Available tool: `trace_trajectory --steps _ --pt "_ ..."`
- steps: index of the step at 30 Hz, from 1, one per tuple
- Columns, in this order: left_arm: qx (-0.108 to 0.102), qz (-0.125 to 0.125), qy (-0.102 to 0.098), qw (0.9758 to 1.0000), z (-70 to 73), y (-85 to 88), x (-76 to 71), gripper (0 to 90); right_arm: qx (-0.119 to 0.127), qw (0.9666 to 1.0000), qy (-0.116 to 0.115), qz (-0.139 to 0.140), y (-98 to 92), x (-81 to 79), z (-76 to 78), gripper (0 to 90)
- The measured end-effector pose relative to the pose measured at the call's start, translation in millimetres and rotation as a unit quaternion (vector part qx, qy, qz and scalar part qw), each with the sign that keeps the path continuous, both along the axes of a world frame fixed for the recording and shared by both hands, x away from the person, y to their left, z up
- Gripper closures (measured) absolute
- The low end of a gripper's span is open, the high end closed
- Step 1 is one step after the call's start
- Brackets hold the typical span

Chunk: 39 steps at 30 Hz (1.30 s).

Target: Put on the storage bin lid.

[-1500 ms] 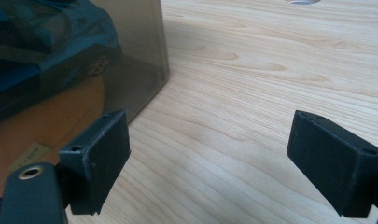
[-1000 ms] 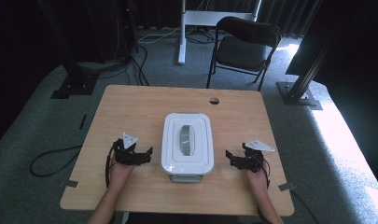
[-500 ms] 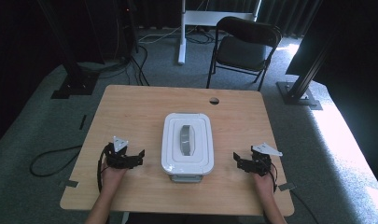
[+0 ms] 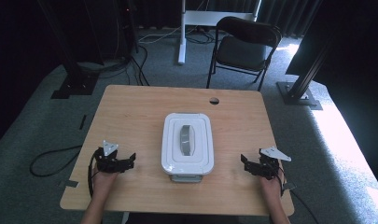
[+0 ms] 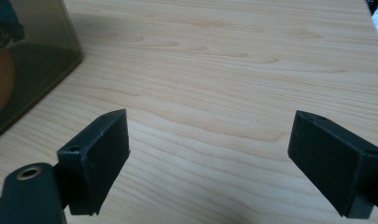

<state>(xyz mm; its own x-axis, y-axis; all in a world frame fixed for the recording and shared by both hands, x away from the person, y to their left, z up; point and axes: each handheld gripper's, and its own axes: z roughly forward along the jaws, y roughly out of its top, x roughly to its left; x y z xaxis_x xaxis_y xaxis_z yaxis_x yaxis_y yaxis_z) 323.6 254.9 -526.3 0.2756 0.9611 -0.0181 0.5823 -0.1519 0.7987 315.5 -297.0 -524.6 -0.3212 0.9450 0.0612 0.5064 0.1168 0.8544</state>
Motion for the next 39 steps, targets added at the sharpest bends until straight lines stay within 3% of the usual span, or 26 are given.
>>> trace_trajectory --steps 19,23,27,36,39 --pt "-0.001 0.048 0.016 0.9987 -6.9 40.8 -25.4 0.1 0.005 0.9991 0.019 -0.038 -32.7 -22.1 -6.5 12.0" --pt "-0.006 0.05 0.018 0.9986 -9.6 47.2 -31.6 0.1 0.0 0.9986 0.025 -0.046 -37.0 -26.5 -8.6 12.0" --pt "0.007 0.05 0.027 0.9983 -11.5 50.0 -37.0 0.1 -0.008 0.9982 0.034 -0.049 -39.1 -30.4 -12.3 11.9" --pt "-0.001 0.073 0.039 0.9966 -12.2 64.1 -52.8 0.1 -0.019 0.9967 0.05 -0.061 -48.9 -44.1 -19.0 12.0" --pt "0.007 0.079 0.048 0.9957 -13.5 65.5 -57.1 0.1 -0.021 0.996 0.057 -0.066 -51.5 -47.2 -20.5 12.0"
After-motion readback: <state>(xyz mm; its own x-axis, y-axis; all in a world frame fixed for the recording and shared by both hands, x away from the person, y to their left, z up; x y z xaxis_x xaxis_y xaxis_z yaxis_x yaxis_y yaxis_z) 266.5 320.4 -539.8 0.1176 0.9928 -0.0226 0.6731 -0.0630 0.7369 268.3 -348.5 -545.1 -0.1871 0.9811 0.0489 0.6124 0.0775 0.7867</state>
